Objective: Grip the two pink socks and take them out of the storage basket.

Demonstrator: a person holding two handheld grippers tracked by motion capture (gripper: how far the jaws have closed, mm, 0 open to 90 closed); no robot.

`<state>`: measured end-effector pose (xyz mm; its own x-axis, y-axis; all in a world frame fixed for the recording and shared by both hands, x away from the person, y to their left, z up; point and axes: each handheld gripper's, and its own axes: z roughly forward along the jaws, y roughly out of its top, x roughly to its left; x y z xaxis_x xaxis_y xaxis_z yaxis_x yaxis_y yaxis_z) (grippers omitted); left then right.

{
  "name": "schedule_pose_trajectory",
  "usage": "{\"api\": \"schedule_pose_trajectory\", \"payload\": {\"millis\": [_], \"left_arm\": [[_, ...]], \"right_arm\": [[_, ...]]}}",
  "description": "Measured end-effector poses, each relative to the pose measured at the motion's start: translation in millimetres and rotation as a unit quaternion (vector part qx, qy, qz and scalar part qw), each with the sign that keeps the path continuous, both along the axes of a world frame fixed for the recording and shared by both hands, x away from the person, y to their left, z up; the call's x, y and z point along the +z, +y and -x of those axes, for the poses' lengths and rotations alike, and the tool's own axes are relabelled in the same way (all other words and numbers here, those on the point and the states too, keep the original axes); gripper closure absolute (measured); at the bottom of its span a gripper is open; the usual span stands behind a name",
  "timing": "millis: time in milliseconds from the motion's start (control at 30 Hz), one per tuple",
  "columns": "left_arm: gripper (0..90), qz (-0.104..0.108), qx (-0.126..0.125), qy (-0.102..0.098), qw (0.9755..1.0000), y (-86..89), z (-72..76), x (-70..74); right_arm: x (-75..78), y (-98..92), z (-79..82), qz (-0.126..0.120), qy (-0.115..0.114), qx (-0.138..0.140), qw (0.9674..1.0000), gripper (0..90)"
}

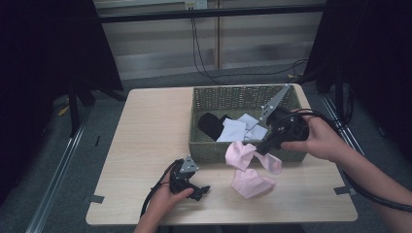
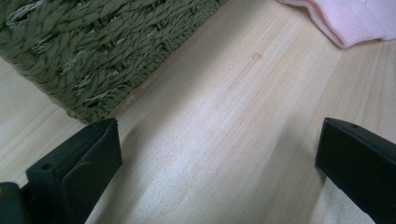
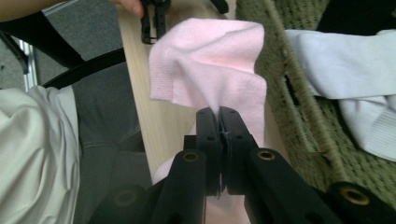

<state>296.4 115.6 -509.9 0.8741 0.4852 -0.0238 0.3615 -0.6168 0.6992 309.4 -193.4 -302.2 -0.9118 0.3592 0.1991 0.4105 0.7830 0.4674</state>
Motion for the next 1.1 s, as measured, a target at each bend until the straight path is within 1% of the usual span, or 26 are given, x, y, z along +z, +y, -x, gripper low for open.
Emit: {"api": "schedule_pose_trajectory", "payload": {"millis": [67, 133, 167, 233, 333, 367, 433, 500, 567, 667, 933, 1000, 1033, 1067, 1100], "left_arm": [[0.0, 0.000, 0.000, 0.000, 1.0000, 0.0, 0.0, 0.0], [0.0, 0.000, 0.000, 0.000, 1.0000, 0.0, 0.0, 0.0], [0.0, 0.001, 0.001, 0.001, 1.0000, -0.1, 0.2, -0.1], [0.0, 0.001, 0.001, 0.001, 1.0000, -0.1, 0.2, -0.1], [0.0, 0.001, 0.001, 0.001, 1.0000, -0.1, 0.1, -0.1], [0.0, 0.000, 0.000, 0.000, 1.0000, 0.0, 0.0, 0.0], [0.0, 0.000, 0.000, 0.000, 1.0000, 0.0, 0.0, 0.0], [0.0, 0.000, 0.000, 0.000, 1.0000, 0.0, 0.0, 0.0], [0.0, 0.000, 0.000, 0.000, 1.0000, 0.0, 0.0, 0.0], [0.0, 0.000, 0.000, 0.000, 1.0000, 0.0, 0.0, 0.0], [0.0, 0.001, 0.001, 0.001, 1.0000, -0.1, 0.2, -0.1], [0.0, 0.000, 0.000, 0.000, 1.0000, 0.0, 0.0, 0.0], [0.0, 0.000, 0.000, 0.001, 1.0000, 0.0, 0.2, 0.0], [0.0, 0.000, 0.000, 0.000, 1.0000, 0.0, 0.0, 0.0], [0.0, 0.001, 0.001, 0.001, 1.0000, -0.1, 0.2, -0.1]], "right_arm": [[-5.6, 2.9, 3.7, 0.002, 0.006, 0.002, 1.0000, 87.6], [-7.4, 3.2, 3.8, -0.002, 0.005, 0.005, 1.0000, 87.5], [-12.3, 4.7, 5.4, -0.001, 0.009, 0.007, 0.9999, 87.5], [-14.0, 4.8, 5.4, -0.003, 0.009, 0.009, 0.9999, 87.5], [-21.3, 6.3, 7.0, -0.005, 0.015, 0.006, 0.9999, 87.5], [-27.3, 7.1, 7.4, -0.006, 0.017, 0.008, 0.9998, 87.5], [-29.1, 7.3, 7.5, -0.007, 0.018, 0.007, 0.9998, 87.5], [-34.2, 8.0, 7.6, -0.008, 0.021, 0.007, 0.9997, 87.4], [-41.5, 9.1, 7.8, -0.006, 0.023, 0.008, 0.9997, 87.5], [-46.4, 10.2, 8.4, -0.006, 0.025, 0.008, 0.9996, 87.4], [-66.9, 15.5, 9.6, 0.009, 0.032, 0.011, 0.9994, 87.2], [-70.5, 16.0, 9.3, 0.010, 0.029, 0.004, 0.9995, 84.5], [-72.2, 15.0, 9.2, 0.002, 0.028, 0.005, 0.9996, 78.4], [-72.2, 15.0, 9.2, 0.002, 0.028, 0.005, 0.9996, 78.4], [-72.4, 13.9, 9.0, -0.005, 0.026, 0.003, 0.9996, 76.1]]}}
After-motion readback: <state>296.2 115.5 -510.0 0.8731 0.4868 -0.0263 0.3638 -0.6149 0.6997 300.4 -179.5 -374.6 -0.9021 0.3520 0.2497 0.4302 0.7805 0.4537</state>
